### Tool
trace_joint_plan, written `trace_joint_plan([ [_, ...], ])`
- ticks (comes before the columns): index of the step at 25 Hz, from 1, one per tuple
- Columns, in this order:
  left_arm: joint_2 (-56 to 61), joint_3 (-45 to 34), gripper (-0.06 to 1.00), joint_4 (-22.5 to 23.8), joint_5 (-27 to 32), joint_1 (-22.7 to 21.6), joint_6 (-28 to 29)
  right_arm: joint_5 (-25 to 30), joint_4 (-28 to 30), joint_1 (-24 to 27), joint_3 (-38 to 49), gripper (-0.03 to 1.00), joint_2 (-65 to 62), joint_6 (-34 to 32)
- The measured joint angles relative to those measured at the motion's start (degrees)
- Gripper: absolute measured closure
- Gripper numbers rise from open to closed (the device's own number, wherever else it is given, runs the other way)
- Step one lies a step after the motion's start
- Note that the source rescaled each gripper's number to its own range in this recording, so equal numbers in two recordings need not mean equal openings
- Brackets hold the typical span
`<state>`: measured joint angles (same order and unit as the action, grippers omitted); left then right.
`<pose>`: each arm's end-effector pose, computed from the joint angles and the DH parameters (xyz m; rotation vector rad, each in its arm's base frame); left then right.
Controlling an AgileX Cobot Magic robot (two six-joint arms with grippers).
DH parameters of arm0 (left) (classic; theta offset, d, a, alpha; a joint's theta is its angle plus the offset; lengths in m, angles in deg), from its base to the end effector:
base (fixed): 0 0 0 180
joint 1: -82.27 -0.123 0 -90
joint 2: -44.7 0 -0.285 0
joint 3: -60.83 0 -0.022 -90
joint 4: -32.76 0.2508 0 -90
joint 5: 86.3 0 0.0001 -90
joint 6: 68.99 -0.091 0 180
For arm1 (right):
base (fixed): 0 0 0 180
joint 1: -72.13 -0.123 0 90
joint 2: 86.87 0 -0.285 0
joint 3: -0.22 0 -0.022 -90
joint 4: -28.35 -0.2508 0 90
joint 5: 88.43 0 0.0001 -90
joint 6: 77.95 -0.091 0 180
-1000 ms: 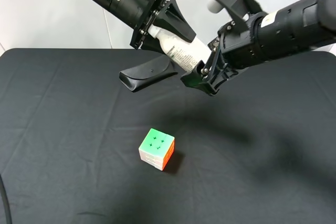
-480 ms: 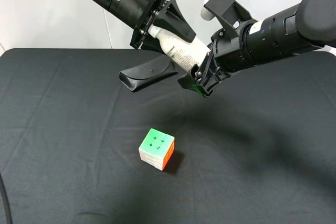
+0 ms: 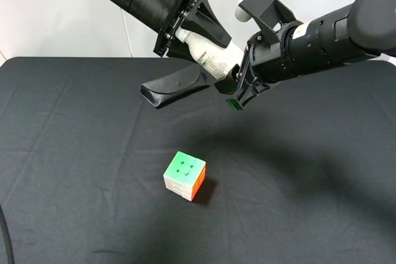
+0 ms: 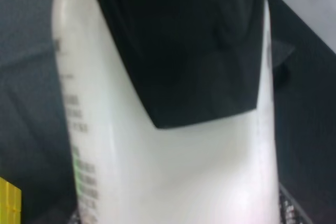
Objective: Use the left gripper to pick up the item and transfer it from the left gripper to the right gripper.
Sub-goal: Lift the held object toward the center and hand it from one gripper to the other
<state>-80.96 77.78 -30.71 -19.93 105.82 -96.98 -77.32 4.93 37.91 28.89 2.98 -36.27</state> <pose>0.3674 -0.2415 0.2480 0.6021 2.5732 -1.4834 0.2448 0.1750 0.2507 -1.0408 2.0002 0.2322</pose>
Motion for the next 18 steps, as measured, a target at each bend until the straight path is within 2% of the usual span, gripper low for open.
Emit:
trace_joint_plan([
  [14, 0.00, 0.00, 0.92, 0.00, -0.05, -0.05, -0.06, -0.31, 0.13, -0.04, 0.00, 0.85, 0.05, 0.00],
  [15, 0.00, 0.00, 0.87, -0.07, -0.05, -0.05, -0.21, -0.31, 0.13, -0.04, 0.00, 0.85, 0.05, 0.04],
  [16, 0.00, 0.00, 0.70, -0.53, 0.01, -0.05, -0.26, -0.64, 0.13, -0.04, 0.00, 0.85, 0.05, -0.02],
  [17, 0.06, 0.00, 0.44, -0.98, 0.01, -0.05, -0.26, -0.98, 0.13, -0.04, 0.00, 0.86, 0.11, -0.02],
  [18, 0.06, 0.00, 0.25, -1.29, 0.01, 0.00, -0.26, -1.13, 0.13, -0.04, 0.00, 0.87, 0.19, -0.13],
])
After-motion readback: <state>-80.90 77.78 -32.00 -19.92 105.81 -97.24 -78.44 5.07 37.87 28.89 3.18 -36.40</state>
